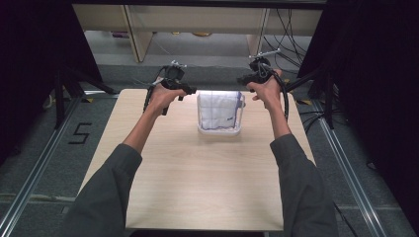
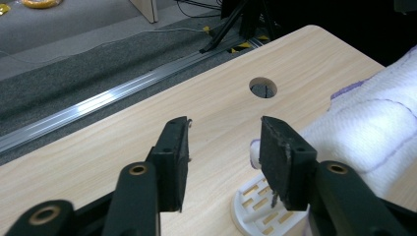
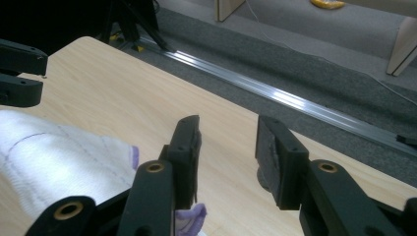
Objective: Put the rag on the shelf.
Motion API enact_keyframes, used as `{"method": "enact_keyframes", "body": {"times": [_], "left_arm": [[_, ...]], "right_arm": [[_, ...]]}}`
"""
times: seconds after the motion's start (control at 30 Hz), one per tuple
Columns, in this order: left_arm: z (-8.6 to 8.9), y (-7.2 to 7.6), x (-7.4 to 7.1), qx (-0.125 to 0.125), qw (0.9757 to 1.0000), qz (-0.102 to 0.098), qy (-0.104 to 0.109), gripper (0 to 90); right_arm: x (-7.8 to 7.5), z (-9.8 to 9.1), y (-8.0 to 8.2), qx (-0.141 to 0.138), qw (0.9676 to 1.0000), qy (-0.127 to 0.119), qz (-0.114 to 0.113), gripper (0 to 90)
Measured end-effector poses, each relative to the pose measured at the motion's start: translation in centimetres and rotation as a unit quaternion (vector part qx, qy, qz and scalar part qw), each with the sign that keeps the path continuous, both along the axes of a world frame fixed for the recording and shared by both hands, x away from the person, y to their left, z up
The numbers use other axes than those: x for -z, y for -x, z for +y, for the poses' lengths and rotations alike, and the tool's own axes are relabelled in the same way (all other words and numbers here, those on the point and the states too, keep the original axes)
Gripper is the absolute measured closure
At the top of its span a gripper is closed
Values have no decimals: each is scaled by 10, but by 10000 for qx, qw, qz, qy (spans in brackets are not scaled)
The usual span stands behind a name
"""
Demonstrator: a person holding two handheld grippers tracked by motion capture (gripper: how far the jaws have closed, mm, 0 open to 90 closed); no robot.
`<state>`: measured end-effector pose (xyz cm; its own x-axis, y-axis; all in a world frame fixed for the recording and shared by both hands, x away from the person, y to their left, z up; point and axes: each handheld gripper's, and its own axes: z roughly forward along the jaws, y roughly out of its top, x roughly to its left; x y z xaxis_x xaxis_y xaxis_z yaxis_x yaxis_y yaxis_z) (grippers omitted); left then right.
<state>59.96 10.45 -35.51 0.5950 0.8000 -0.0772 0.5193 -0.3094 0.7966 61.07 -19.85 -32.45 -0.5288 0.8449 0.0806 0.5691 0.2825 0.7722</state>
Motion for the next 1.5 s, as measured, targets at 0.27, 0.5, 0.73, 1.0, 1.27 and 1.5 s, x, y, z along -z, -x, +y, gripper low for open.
{"method": "enact_keyframes", "body": {"times": [0.27,0.5,0.73,1.0,1.27,1.5], "left_arm": [[9,13,-4,18,9999,70,-115,440],[19,29,-8,65,9999,44,-84,404],[22,53,-6,285,9996,-2,-4,383],[27,75,4,415,9991,-9,125,352],[25,90,13,552,9984,33,121,343],[25,101,17,614,9980,39,175,340]], "right_arm": [[-4,-6,13,-49,9999,70,-146,564],[-9,-12,22,-69,9999,60,-127,540],[-9,-16,39,-119,9999,40,-103,522],[-9,-23,54,-250,9995,7,-192,501],[-7,-30,63,-295,9992,-126,-233,491],[-7,-35,71,-310,9990,-169,-282,491]]}}
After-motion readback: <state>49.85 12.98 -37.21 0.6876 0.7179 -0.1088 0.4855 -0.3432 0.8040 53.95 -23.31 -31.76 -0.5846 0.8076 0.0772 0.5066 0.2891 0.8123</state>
